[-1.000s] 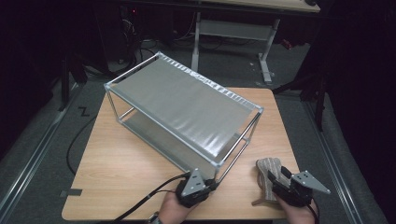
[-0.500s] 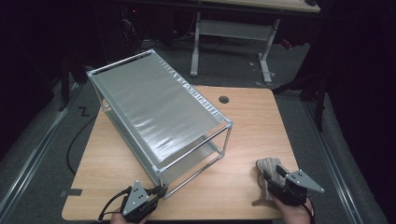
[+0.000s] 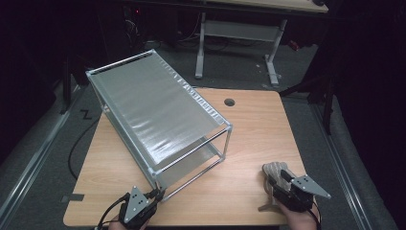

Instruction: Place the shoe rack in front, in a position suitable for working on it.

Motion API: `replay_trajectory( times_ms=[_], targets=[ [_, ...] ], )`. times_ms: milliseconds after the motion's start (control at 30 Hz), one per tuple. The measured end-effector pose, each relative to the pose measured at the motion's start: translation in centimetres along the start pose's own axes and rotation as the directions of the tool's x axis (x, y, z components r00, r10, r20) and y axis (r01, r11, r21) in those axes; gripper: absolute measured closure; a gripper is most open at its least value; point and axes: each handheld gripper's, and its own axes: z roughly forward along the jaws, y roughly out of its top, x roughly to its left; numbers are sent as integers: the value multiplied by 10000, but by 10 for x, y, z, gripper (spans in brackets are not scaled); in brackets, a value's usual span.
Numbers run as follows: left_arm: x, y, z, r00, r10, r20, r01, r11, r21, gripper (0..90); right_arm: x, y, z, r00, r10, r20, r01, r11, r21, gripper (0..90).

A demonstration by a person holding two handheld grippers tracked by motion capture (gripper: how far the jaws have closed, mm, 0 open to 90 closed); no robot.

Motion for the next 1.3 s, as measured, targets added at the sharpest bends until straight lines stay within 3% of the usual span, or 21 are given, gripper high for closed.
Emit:
replay_trajectory(
  times_ms=[100, 267, 433, 700, 867, 1133, 1300],
  targets=[
    [-2, -2, -4, 9969, 350, -698, -340, 9993, 147, 781, 0, 0, 0, 10000, 24, -42, -24, 10000, 29, 463],
    [-2, -4, -8, 9836, 580, -1707, -525, 9980, 360, 766, 0, 0, 0, 10000, 44, -46, -44, 10000, 7, 464],
    [-6, -7, -6, 9728, 1180, -1994, -1144, 9930, 298, 748, 0, -1, 1, 10000, 48, -70, -48, 10000, 68, 468],
    [-7, 0, 10, 9791, 1379, -1494, -1383, 9904, 82, 748, 3, 0, 2, 10000, -12, -69, 13, 9999, 106, 470],
    [-19, 13, 36, 9845, 1596, -734, -1611, 9868, -160, 751, 2, 0, 0, 10000, 57, -31, -56, 10000, 65, 471],
    [-44, 35, 73, 9790, 2025, 252, -2019, 9791, -255, 752, -1, -1, -1, 9999, 111, -15, -111, 9999, 28, 472],
    [-49, 39, 68, 9792, 1891, 735, -1888, 9820, -118, 747, -2, -1, 0, 9999, 118, -56, -118, 9999, 55, 472]
  ],
)
